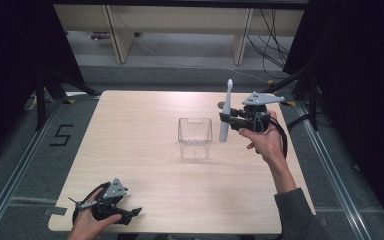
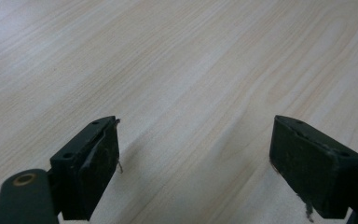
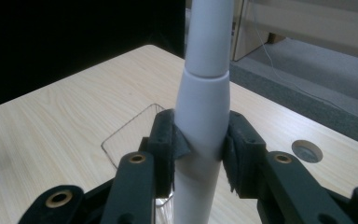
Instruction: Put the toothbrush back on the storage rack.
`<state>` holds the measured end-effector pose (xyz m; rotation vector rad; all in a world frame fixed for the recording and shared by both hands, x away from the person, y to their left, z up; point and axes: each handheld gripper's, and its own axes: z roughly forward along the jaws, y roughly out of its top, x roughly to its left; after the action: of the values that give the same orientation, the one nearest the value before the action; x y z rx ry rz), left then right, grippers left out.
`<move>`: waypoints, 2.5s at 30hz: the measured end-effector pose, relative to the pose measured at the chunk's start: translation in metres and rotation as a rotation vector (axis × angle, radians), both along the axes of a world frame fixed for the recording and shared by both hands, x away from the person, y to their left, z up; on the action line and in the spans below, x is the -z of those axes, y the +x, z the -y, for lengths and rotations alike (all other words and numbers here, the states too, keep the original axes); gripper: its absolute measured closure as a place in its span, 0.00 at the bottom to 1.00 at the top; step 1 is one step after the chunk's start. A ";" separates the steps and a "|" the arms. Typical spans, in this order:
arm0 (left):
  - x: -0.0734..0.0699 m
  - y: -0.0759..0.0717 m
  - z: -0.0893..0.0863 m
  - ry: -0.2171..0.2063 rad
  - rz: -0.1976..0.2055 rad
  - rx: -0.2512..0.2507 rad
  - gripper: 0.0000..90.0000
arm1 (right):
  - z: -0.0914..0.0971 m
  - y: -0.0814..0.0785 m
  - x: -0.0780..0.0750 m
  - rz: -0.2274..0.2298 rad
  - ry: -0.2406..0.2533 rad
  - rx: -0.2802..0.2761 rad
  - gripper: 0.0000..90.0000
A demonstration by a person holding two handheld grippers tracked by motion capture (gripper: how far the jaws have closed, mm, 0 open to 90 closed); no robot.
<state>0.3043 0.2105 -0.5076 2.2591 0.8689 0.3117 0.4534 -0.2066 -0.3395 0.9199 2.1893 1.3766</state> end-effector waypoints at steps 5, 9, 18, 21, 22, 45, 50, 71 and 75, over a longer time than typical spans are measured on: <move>0.000 0.000 0.000 0.000 -0.001 0.000 0.17 | -0.009 0.002 -0.006 0.006 0.014 -0.012 0.75; 0.000 0.000 0.000 0.001 -0.002 0.000 0.17 | -0.020 0.004 -0.011 0.008 0.007 -0.031 0.75; 0.000 0.000 0.000 -0.002 0.000 0.001 0.17 | -0.049 0.014 -0.008 0.012 -0.030 -0.067 0.75; 0.000 0.000 0.000 -0.003 0.000 0.001 0.17 | -0.056 0.018 -0.004 -0.018 -0.027 -0.073 0.75; 0.000 0.000 0.000 -0.003 0.000 0.001 0.17 | -0.057 0.021 -0.003 -0.011 -0.042 -0.080 0.75; -0.001 -0.001 0.000 -0.006 0.004 0.005 0.17 | -0.078 0.044 0.033 -0.099 -0.161 -0.058 0.75; -0.001 -0.001 0.000 -0.006 0.004 0.006 0.17 | -0.083 0.045 0.045 -0.114 -0.165 -0.066 0.75; -0.001 -0.001 0.000 -0.008 0.003 0.004 0.17 | -0.093 0.052 0.069 -0.202 -0.256 -0.066 0.75; -0.001 -0.001 0.000 -0.008 0.003 0.005 0.17 | -0.094 0.053 0.071 -0.188 -0.283 -0.070 0.75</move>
<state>0.3031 0.2108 -0.5067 2.2527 0.8615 0.3089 0.5066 -0.1129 -0.4106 0.9040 2.4978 1.0067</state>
